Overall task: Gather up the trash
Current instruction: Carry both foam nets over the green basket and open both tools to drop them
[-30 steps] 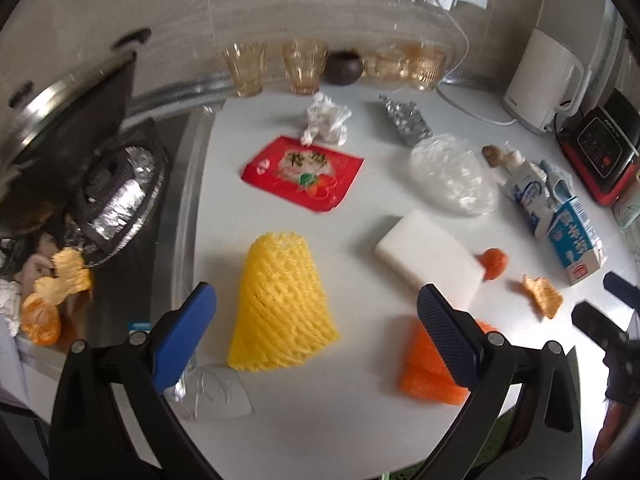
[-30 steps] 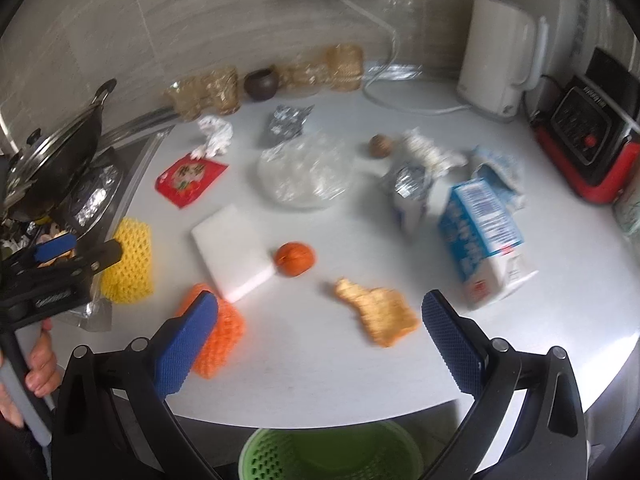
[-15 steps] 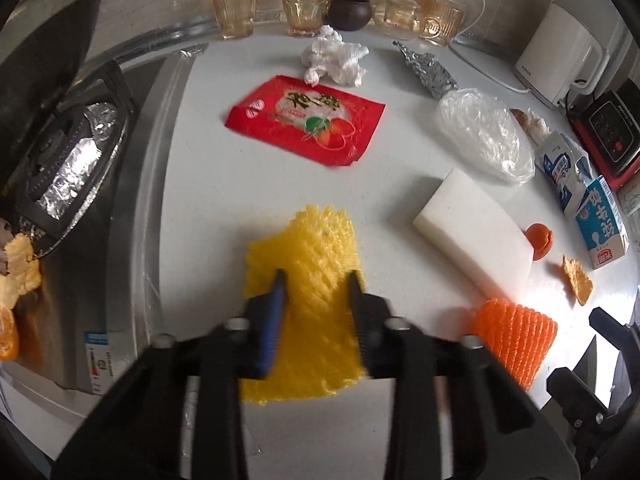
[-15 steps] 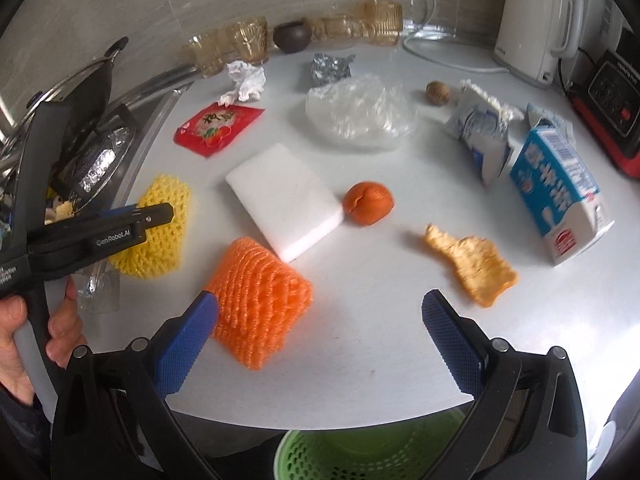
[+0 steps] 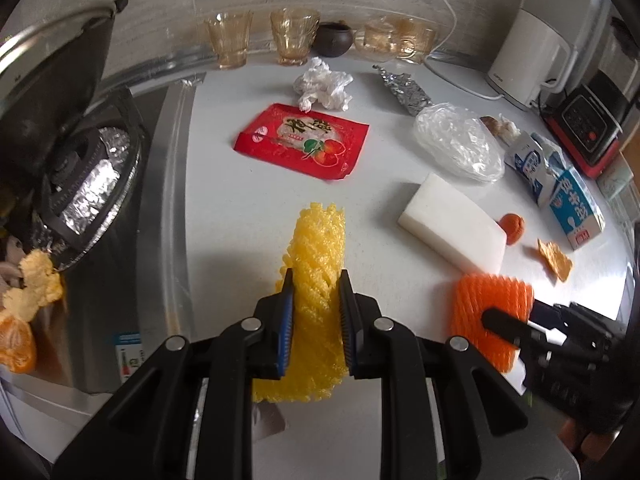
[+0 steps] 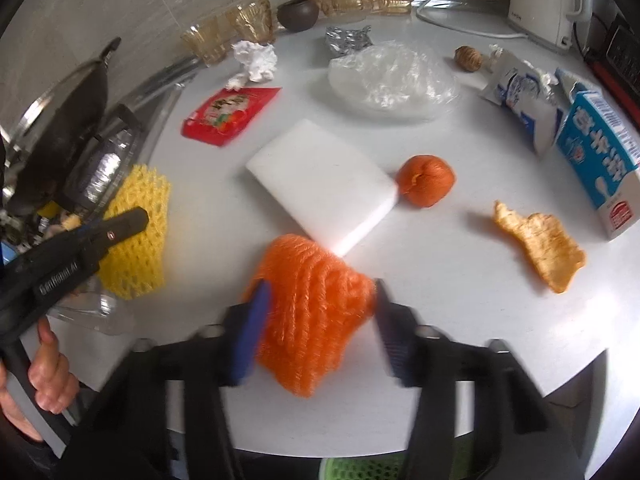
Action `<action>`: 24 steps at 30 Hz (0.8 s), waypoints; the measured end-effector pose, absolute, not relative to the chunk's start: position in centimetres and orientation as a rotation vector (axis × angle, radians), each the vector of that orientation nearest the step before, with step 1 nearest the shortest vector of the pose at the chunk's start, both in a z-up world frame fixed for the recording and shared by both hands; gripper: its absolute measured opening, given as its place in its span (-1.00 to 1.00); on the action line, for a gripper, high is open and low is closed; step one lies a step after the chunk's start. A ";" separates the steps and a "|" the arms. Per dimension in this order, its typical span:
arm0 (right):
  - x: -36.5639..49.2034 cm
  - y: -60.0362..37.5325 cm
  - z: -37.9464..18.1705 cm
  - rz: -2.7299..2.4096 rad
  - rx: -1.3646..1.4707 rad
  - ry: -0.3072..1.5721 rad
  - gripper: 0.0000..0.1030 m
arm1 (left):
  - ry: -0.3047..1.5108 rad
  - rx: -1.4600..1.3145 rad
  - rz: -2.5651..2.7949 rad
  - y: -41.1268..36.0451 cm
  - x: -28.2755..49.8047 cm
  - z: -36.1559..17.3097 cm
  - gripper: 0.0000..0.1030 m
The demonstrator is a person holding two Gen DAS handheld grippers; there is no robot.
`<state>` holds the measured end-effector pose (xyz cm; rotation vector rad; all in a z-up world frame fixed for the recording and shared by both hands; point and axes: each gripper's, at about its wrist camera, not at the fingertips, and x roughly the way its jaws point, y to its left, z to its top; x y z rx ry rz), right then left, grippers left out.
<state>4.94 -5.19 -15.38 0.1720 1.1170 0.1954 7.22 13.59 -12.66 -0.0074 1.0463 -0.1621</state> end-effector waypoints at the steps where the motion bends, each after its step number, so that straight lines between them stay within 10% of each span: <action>1: 4.8 -5.1 -15.1 0.196 0.155 1.115 -0.42 | 1.044 -0.005 -0.168 13.5 7.0 -12.5 -0.62; 24: -14.6 -21.2 -9.6 0.045 0.107 1.093 -0.53 | 1.239 0.113 -0.687 -5.3 -9.0 -11.8 -0.61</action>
